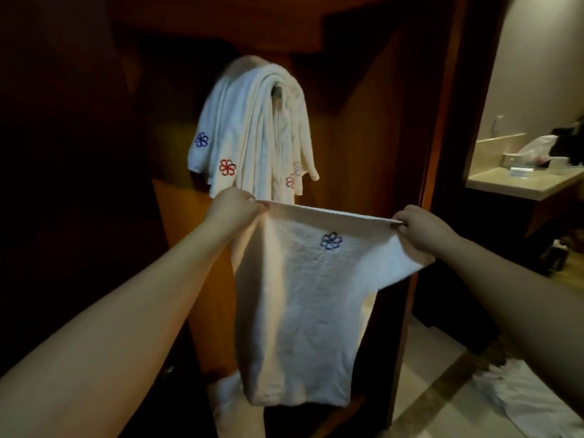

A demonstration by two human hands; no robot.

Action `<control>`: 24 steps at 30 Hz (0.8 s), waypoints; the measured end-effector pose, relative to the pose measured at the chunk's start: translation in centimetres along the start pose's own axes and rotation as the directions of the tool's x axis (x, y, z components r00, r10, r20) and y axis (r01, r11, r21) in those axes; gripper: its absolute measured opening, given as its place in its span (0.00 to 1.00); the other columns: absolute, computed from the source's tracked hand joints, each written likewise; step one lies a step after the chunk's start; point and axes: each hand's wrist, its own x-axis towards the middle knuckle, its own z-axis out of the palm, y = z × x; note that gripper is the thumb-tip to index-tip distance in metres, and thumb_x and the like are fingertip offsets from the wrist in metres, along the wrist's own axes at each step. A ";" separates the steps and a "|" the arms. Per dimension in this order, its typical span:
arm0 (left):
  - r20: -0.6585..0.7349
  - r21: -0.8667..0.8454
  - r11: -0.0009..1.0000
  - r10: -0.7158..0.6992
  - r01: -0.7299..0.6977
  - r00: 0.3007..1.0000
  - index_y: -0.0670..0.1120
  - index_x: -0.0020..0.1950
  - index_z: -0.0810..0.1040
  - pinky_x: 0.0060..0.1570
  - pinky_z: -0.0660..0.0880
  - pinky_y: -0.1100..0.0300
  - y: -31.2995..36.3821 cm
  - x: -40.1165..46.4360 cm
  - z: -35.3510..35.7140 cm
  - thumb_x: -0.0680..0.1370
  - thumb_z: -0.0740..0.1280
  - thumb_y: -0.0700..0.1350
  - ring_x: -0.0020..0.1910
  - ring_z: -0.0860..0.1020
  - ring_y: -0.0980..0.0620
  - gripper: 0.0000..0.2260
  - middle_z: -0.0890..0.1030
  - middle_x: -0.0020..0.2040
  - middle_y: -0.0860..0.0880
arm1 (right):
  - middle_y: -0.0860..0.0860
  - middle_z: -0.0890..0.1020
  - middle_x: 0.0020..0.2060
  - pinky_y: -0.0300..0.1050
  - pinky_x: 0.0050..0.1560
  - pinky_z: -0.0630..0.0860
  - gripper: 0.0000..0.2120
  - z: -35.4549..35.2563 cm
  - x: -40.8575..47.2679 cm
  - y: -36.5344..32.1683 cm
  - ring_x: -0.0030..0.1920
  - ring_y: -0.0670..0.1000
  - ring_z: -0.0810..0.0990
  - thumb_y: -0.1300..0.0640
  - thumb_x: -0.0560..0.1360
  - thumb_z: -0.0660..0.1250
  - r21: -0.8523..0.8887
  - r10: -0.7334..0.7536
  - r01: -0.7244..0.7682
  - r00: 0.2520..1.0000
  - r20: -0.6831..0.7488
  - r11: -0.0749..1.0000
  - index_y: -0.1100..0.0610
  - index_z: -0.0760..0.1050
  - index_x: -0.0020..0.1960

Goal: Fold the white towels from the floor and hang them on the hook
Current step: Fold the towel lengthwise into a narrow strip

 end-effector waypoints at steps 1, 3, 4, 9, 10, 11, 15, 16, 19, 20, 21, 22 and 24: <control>0.002 -0.062 0.998 -0.011 0.011 1.000 0.40 0.58 0.84 0.48 0.76 0.55 -0.3 -0.2 -0.9 0.79 0.70 0.46 0.51 0.79 0.45 0.12 0.82 0.53 0.44 | 0.49 0.72 0.49 0.44 0.47 0.66 0.11 -0.1 -0.1 0.1 0.46 0.50 0.73 0.55 0.83 0.60 0.009 0.032 -0.032 0.999 -0.014 0.999 0.55 0.80 0.58; 0.029 -0.141 0.990 -0.007 0.011 1.000 0.42 0.58 0.84 0.42 0.74 0.58 -0.9 -0.8 -2.2 0.79 0.68 0.41 0.47 0.79 0.48 0.09 0.83 0.53 0.44 | 0.49 0.77 0.48 0.44 0.44 0.68 0.10 -0.4 -0.1 0.2 0.46 0.49 0.74 0.55 0.83 0.59 0.054 0.086 -0.084 0.996 -0.024 0.995 0.52 0.79 0.56; 0.038 -0.130 0.992 -0.001 0.006 0.999 0.44 0.56 0.84 0.38 0.71 0.60 -1.3 -1.1 -2.7 0.80 0.67 0.40 0.43 0.78 0.50 0.08 0.83 0.51 0.45 | 0.48 0.79 0.48 0.44 0.41 0.68 0.10 -0.7 -0.1 0.4 0.45 0.49 0.75 0.55 0.82 0.58 0.089 0.106 -0.103 0.994 -0.025 0.991 0.50 0.78 0.55; 0.067 0.367 0.928 0.048 -0.070 0.997 0.50 0.47 0.81 0.34 0.70 0.57 -2.1 -1.6 -4.0 0.81 0.66 0.47 0.42 0.77 0.49 0.06 0.79 0.43 0.49 | 0.41 0.77 0.39 0.39 0.34 0.67 0.08 -2.1 -0.4 0.7 0.39 0.42 0.74 0.50 0.84 0.57 0.173 0.141 -0.126 0.987 -0.077 0.977 0.44 0.75 0.51; 0.050 0.407 0.912 0.036 -0.053 0.998 0.48 0.49 0.82 0.36 0.74 0.55 -2.1 -1.5 -4.2 0.80 0.67 0.50 0.42 0.78 0.49 0.08 0.80 0.42 0.48 | 0.42 0.78 0.39 0.40 0.34 0.67 0.08 -2.6 -0.5 0.7 0.39 0.42 0.74 0.49 0.84 0.57 0.187 0.159 -0.141 0.984 -0.083 0.972 0.43 0.74 0.49; 0.030 0.396 0.918 0.011 -0.022 0.999 0.46 0.48 0.83 0.39 0.78 0.51 -2.3 -1.5 -4.3 0.80 0.68 0.53 0.41 0.79 0.48 0.11 0.81 0.42 0.47 | 0.43 0.78 0.39 0.41 0.33 0.67 0.10 -3.1 -0.6 0.8 0.38 0.43 0.74 0.46 0.83 0.57 0.193 0.185 -0.166 0.980 -0.080 0.967 0.44 0.74 0.47; 0.105 -0.291 0.948 -0.100 0.126 0.989 0.49 0.50 0.85 0.43 0.78 0.54 -3.2 -2.9 -4.4 0.76 0.73 0.51 0.43 0.85 0.50 0.07 0.87 0.44 0.49 | 0.48 0.81 0.33 0.41 0.34 0.71 0.27 -4.5 -0.9 1.7 0.33 0.50 0.78 0.36 0.78 0.57 0.212 0.301 -0.303 0.953 0.044 0.929 0.56 0.83 0.43; 0.167 -0.522 0.833 -0.114 0.186 0.979 0.48 0.54 0.85 0.43 0.77 0.58 -3.2 -3.5 -4.3 0.75 0.74 0.49 0.45 0.85 0.52 0.09 0.87 0.47 0.49 | 0.50 0.80 0.32 0.43 0.35 0.71 0.28 -4.8 -1.1 1.7 0.33 0.52 0.77 0.36 0.77 0.59 0.248 0.318 -0.338 0.941 0.120 0.908 0.59 0.84 0.44; 0.253 -0.827 0.494 -0.096 0.267 0.963 0.43 0.64 0.80 0.46 0.81 0.57 -3.0 -5.1 -3.1 0.78 0.70 0.47 0.51 0.85 0.50 0.17 0.85 0.57 0.44 | 0.55 0.78 0.33 0.47 0.36 0.70 0.22 -6.1 -2.1 0.7 0.34 0.55 0.75 0.45 0.76 0.66 0.353 0.298 -0.420 0.888 0.351 0.836 0.65 0.82 0.47; 0.256 -0.857 0.435 -0.103 0.275 0.961 0.42 0.65 0.79 0.46 0.82 0.56 -2.6 -5.7 -2.6 0.79 0.69 0.46 0.52 0.84 0.49 0.16 0.84 0.58 0.43 | 0.55 0.77 0.33 0.46 0.34 0.69 0.17 -6.7 -2.7 0.0 0.33 0.54 0.74 0.49 0.76 0.67 0.388 0.274 -0.429 0.877 0.394 0.816 0.64 0.82 0.45; 0.258 -0.877 0.385 -0.125 0.286 0.958 0.42 0.65 0.80 0.45 0.82 0.56 -2.1 -6.2 -2.2 0.80 0.68 0.45 0.51 0.84 0.49 0.14 0.84 0.58 0.42 | 0.54 0.76 0.32 0.43 0.31 0.68 0.11 -7.2 -3.4 -0.9 0.30 0.51 0.73 0.53 0.75 0.68 0.436 0.247 -0.433 0.873 0.420 0.789 0.62 0.81 0.44; 0.262 -0.890 0.344 -0.153 0.300 0.953 0.42 0.63 0.80 0.43 0.83 0.57 -1.4 -6.8 -1.8 0.80 0.68 0.44 0.50 0.85 0.49 0.13 0.85 0.56 0.41 | 0.53 0.75 0.31 0.40 0.28 0.66 0.07 -7.6 -4.2 -1.9 0.27 0.49 0.71 0.57 0.74 0.67 0.505 0.208 -0.432 0.874 0.440 0.747 0.60 0.81 0.45; 0.251 -0.891 0.332 -0.207 0.309 0.946 0.42 0.58 0.82 0.39 0.82 0.57 -0.1 -8.0 -1.0 0.80 0.68 0.42 0.47 0.86 0.49 0.09 0.86 0.52 0.42 | 0.52 0.77 0.32 0.38 0.23 0.63 0.12 -8.3 -6.0 -4.0 0.25 0.45 0.70 0.59 0.77 0.67 0.694 0.068 -0.401 0.888 0.454 0.598 0.52 0.79 0.59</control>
